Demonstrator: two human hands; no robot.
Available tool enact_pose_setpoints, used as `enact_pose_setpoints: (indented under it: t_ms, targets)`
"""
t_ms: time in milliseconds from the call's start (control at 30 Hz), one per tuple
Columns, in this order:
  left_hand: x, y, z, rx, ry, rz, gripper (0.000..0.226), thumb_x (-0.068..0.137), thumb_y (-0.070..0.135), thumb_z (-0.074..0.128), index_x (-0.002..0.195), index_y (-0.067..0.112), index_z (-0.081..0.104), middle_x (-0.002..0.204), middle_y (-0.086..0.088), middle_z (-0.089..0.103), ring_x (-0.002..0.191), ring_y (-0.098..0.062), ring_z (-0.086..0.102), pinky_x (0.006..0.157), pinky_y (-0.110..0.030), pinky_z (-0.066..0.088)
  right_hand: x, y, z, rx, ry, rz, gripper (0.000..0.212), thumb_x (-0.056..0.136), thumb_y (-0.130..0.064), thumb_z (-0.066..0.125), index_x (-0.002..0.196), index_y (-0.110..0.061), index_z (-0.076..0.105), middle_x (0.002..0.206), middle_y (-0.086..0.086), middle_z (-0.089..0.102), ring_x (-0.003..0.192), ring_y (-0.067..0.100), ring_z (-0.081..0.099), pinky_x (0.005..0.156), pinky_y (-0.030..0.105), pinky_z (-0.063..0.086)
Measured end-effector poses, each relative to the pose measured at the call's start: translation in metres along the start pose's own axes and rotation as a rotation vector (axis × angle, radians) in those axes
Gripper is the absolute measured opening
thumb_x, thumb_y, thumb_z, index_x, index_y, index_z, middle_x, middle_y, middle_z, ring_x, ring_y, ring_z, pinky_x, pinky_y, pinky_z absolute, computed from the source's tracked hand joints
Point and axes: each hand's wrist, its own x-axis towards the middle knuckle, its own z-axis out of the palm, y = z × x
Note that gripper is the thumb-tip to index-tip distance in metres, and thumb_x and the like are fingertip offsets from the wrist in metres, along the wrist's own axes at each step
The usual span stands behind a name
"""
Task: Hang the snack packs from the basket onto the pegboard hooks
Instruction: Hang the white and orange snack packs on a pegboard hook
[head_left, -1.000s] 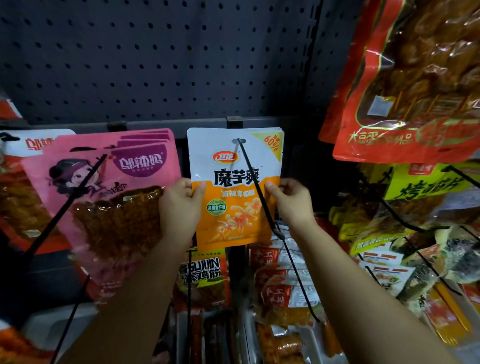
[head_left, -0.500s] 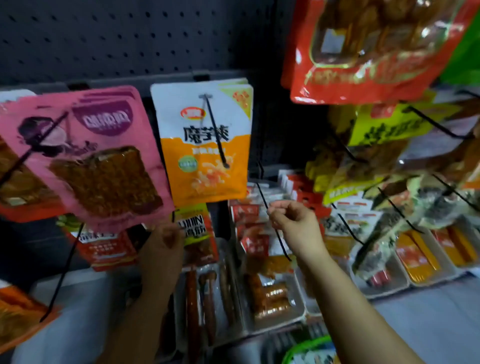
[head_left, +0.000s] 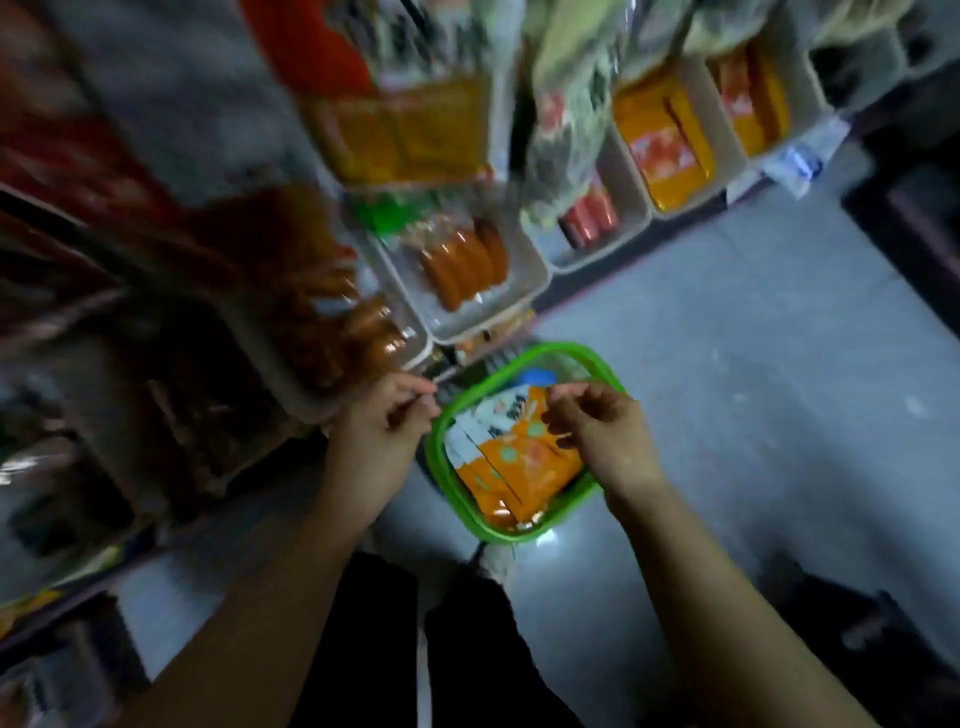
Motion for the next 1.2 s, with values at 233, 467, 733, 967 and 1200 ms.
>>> enact_pose_setpoints:
  t_ms: [233,467,733,967,1200]
  targets:
    - [0.063,-0.206,0.149,0.109,-0.213,-0.272,0.021,0.085,-0.003,0.062,0.084,0.017,0.062,0.089,-0.016,0.067,0.082,-0.023,0.061,0.083,-0.038,0.047,0.110,0.224,-0.022,-0.321,-0.027,0.274,0.009,0.086,-0.008,0.062,0.080,-0.014,0.064,0.076,0.012,0.067,0.077,0.031,0.065,0.073,0.038,0.048]
    - [0.131,-0.361,0.241,0.141,-0.256,-0.752,0.029,0.087,0.018,0.065,0.109,0.001,0.056,0.105,-0.009,0.057,0.105,-0.028,0.054,0.088,-0.032,0.046,0.233,0.368,-0.018,-0.816,-0.068,0.191,0.046,0.084,-0.024,0.067,0.126,-0.010,0.055,0.119,0.018,0.062,0.110,0.034,0.059,0.088,0.035,0.045]
    - [0.168,-0.394,0.272,-0.573,-0.161,-1.021,0.042,0.088,0.041,0.060,0.121,0.015,0.060,0.113,-0.011,0.068,0.096,-0.027,0.066,0.076,-0.041,0.055,0.290,0.414,0.019,-1.247,-0.135,-0.238,0.039,0.097,-0.034,0.045,0.134,-0.023,0.051,0.148,0.006,0.041,0.130,0.031,0.042,0.101,0.037,0.036]
    - [0.167,-0.375,0.285,-0.427,-0.029,-0.960,0.045,0.091,0.028,0.059,0.133,0.012,0.050,0.130,-0.015,0.058,0.116,-0.036,0.057,0.099,-0.052,0.045,0.236,0.401,0.024,-1.122,-0.156,-0.278,0.033,0.091,-0.038,0.055,0.117,-0.020,0.064,0.133,0.008,0.052,0.116,0.031,0.050,0.085,0.036,0.045]
    - [0.094,-0.284,0.241,-0.264,0.088,-0.506,0.039,0.078,0.012,0.073,0.112,0.018,0.057,0.115,-0.003,0.063,0.100,-0.016,0.064,0.086,-0.025,0.054,0.181,0.335,0.001,-0.416,0.156,-0.091,0.017,0.084,-0.033,0.069,0.078,-0.017,0.066,0.083,0.002,0.066,0.082,0.020,0.065,0.067,0.026,0.045]
